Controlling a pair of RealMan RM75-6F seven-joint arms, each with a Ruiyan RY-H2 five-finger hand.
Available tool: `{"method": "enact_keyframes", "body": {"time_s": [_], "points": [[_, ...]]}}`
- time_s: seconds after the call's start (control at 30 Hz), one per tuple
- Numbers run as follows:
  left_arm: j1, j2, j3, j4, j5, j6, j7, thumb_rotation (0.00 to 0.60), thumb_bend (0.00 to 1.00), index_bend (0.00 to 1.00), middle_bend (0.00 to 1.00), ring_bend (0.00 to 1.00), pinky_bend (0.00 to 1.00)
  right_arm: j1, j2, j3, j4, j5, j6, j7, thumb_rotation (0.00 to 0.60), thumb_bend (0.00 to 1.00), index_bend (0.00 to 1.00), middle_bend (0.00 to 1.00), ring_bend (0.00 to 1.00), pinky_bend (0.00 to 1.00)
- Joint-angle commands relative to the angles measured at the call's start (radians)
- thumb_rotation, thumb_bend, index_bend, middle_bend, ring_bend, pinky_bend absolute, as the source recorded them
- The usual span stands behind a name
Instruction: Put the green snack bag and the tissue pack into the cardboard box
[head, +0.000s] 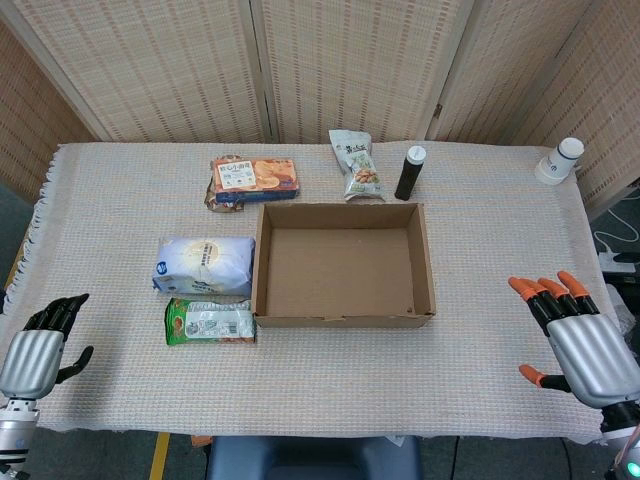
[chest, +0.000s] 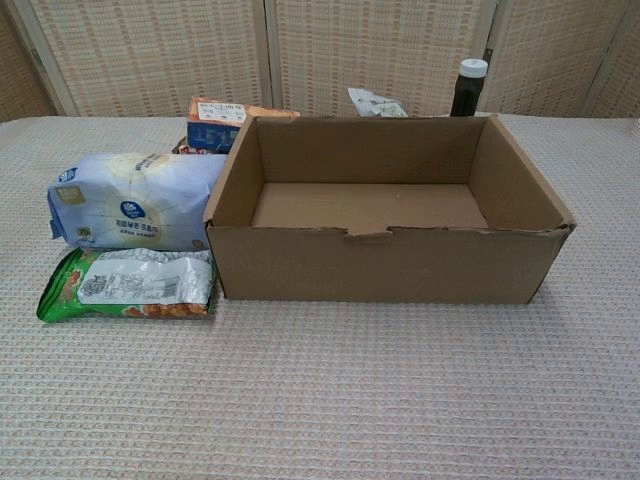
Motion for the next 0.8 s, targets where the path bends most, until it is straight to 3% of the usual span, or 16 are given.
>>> {"method": "enact_keyframes", "body": {"time_s": [0.03, 0.37, 0.6, 0.8], "points": [[-0.001, 0.0, 0.0, 0.0, 0.001, 0.0, -0.001, 0.6, 0.31, 0.1, 0.15, 0.13, 0.26, 0.0, 0.0, 0.0, 0.0, 0.001, 0.0, 0.001, 0.6, 0.07, 0.08, 0.12, 0.0, 0.0], [-0.007, 0.037, -0.003, -0.078, 0.028, 0.016, 0.013, 0.6, 0.31, 0.1, 0.15, 0.13, 0.26, 0.002, 0.006, 0.004, 0.0, 0.005, 0.003, 0.012, 0.6, 0.06, 0.08, 0.12, 0.0, 0.0], [-0.023, 0.133, 0.004, -0.259, -0.011, -0.053, 0.093, 0.6, 0.31, 0.1, 0.15, 0.13, 0.28, 0.022, -0.006, 0.015, 0.0, 0.046, -0.02, -0.006, 0.6, 0.07, 0.08, 0.11, 0.0, 0.0], [-0.059, 0.225, 0.011, -0.484, -0.051, -0.141, 0.182, 0.6, 0.31, 0.07, 0.13, 0.12, 0.3, 0.039, -0.014, 0.025, 0.0, 0.09, -0.038, -0.027, 0.6, 0.07, 0.08, 0.11, 0.0, 0.0]]}}
